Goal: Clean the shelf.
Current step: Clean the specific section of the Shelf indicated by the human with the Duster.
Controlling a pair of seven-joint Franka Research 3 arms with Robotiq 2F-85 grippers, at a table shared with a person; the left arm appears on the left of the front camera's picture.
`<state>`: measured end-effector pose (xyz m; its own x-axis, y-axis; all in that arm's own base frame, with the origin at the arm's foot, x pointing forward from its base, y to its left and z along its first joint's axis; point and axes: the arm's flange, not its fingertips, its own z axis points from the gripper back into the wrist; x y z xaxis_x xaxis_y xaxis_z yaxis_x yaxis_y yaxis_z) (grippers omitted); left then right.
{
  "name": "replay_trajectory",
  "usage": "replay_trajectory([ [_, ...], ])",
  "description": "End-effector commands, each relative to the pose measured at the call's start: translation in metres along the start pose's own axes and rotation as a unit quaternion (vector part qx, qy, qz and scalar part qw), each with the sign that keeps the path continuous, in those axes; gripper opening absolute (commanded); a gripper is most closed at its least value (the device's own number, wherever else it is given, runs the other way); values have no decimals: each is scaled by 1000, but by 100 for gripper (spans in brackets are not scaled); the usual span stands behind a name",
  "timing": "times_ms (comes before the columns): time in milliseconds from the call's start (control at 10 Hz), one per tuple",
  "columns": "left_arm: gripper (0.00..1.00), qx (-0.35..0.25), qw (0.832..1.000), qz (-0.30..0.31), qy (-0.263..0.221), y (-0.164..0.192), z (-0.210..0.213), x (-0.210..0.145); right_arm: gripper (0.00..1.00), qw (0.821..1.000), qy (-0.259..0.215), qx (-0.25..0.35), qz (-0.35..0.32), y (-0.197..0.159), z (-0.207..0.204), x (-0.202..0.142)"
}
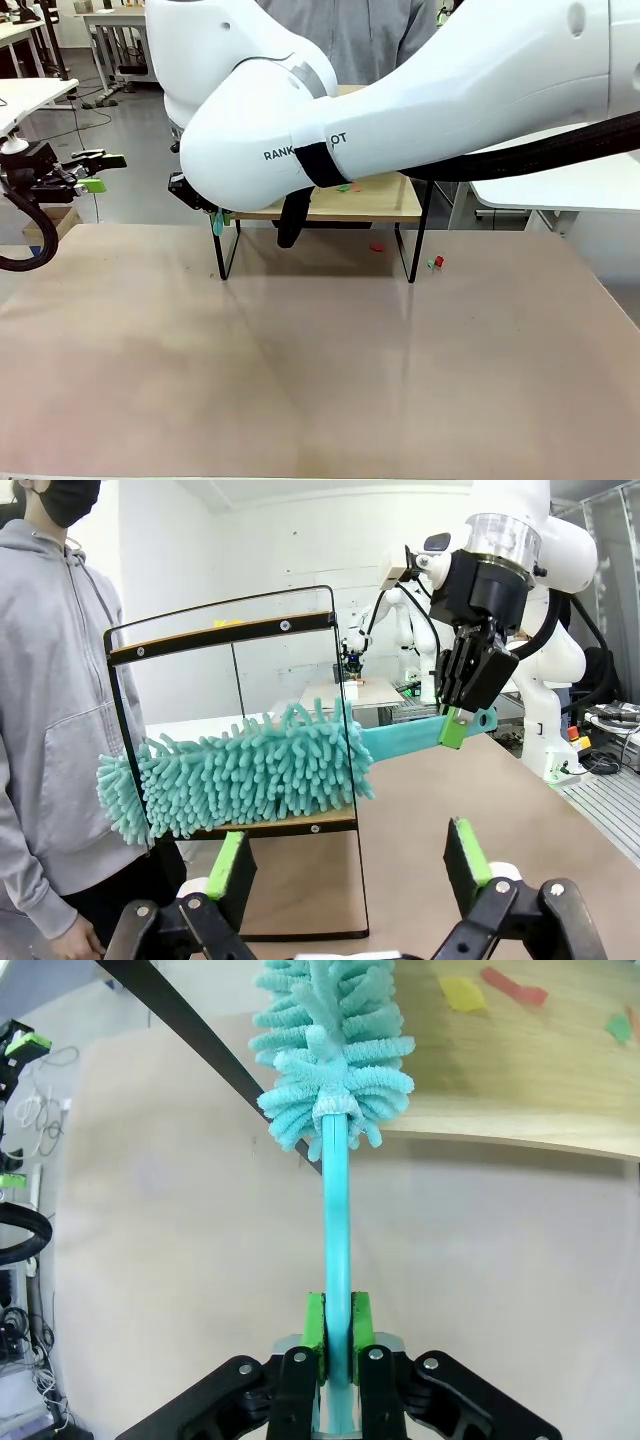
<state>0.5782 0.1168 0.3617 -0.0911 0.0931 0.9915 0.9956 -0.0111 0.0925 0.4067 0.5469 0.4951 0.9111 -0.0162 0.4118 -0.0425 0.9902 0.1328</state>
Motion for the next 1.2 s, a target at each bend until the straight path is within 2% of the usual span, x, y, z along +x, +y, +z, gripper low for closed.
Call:
replay_trajectory([
  [0,100,-1,1000,-7,-1,-1,-1,3,13,1000,-8,1,-1,0,0,1],
  [100,100,-1,1000,-7,-1,-1,-1,3,13,1000,0,0,0,0,0,0],
  [700,100,-1,1000,-7,-1,-1,-1,3,13,997,52,5,-54,-107,16,3],
  [1100,100,-1,1000,-7,-1,-1,-1,3,13,994,49,-24,-92,-179,26,-2],
])
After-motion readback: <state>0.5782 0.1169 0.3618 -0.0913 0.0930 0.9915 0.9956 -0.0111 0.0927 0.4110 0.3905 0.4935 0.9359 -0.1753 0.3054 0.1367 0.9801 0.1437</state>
